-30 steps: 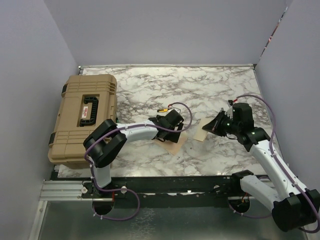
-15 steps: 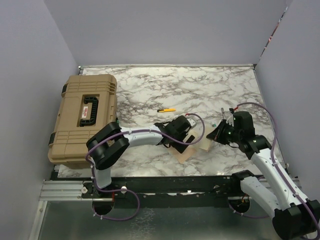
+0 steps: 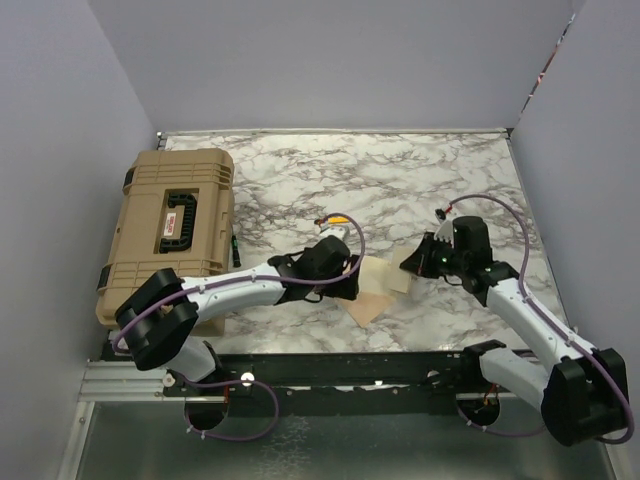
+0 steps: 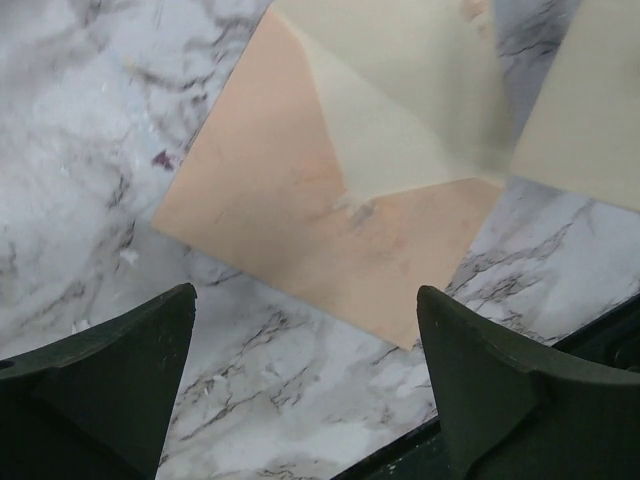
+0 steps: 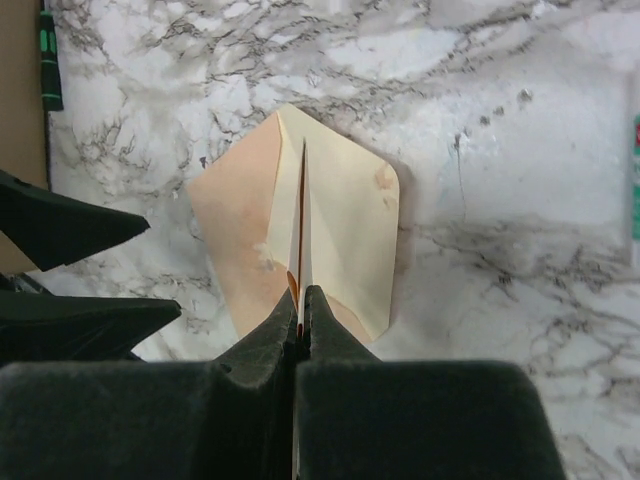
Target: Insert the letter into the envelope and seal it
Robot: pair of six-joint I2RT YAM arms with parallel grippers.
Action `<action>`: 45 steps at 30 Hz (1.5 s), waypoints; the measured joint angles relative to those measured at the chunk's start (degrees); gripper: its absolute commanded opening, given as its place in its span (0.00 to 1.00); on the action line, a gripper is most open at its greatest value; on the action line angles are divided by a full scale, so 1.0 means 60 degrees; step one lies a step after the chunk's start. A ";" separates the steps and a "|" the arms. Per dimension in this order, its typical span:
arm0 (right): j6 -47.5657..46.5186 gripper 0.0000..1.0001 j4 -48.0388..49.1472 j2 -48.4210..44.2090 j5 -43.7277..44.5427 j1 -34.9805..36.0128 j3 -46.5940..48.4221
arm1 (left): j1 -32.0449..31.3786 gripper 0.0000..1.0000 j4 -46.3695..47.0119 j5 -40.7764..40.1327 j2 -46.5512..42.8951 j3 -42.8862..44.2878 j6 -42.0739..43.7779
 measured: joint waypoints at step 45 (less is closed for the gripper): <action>0.0703 0.01 0.1610 0.4415 -0.1883 0.0430 -0.0142 | 0.1687 0.86 0.0204 0.2983 0.1432 -0.0109 -0.3005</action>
